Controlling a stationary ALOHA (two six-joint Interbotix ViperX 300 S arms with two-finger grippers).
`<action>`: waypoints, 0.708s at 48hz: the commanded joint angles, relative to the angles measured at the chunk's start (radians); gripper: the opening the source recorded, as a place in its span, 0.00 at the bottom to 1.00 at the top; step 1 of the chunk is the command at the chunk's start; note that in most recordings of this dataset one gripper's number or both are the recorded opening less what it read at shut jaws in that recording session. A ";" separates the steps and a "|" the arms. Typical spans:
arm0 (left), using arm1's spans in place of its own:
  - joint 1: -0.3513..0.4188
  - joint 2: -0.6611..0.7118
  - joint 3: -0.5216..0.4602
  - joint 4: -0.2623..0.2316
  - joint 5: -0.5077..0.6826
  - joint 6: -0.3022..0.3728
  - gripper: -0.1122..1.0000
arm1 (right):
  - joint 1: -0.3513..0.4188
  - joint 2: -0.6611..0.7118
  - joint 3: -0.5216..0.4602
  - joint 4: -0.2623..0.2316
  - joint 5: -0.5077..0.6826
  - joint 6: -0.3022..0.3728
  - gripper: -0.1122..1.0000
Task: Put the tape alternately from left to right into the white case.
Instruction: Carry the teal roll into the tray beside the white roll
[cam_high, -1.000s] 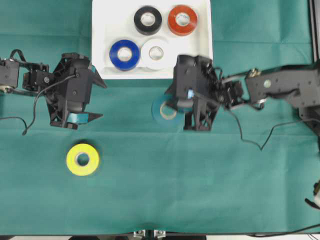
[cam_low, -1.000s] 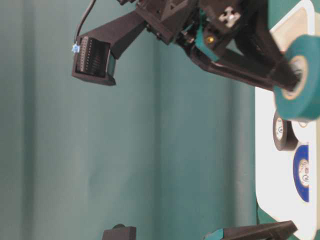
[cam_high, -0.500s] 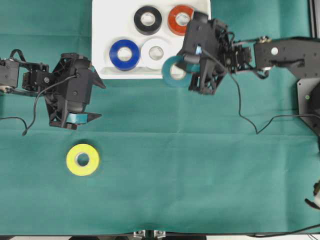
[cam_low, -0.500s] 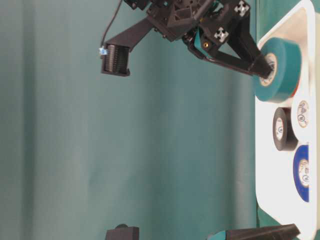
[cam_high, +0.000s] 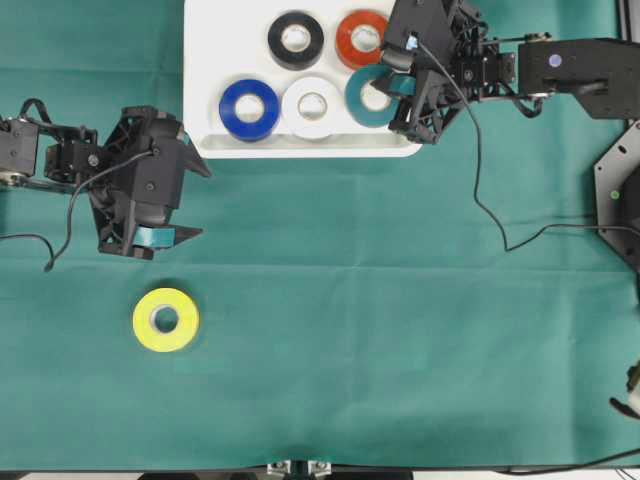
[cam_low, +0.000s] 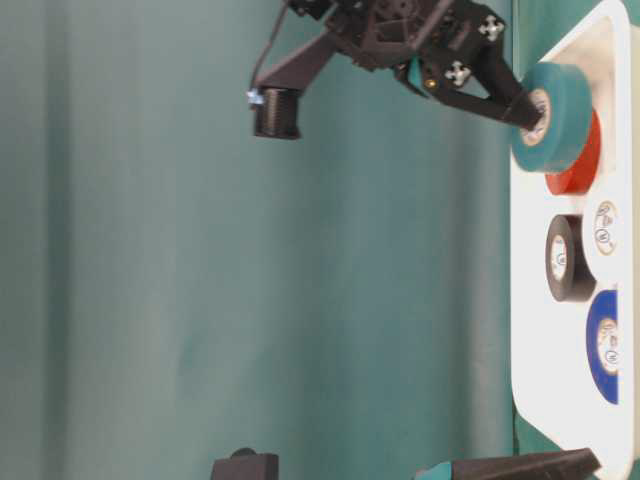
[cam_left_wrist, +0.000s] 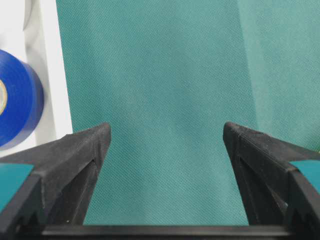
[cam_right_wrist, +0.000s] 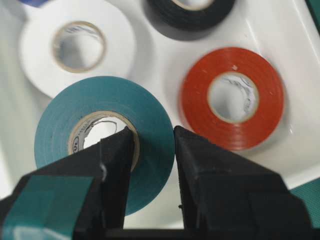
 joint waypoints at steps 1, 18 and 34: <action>-0.005 -0.015 -0.021 0.000 -0.005 -0.002 0.76 | -0.008 0.002 -0.011 -0.003 -0.023 0.000 0.33; -0.005 -0.017 -0.023 0.000 -0.005 -0.002 0.76 | -0.032 0.032 -0.011 -0.003 -0.037 0.002 0.33; -0.006 -0.017 -0.023 -0.002 -0.005 -0.002 0.76 | -0.034 0.032 -0.011 -0.003 -0.048 0.005 0.33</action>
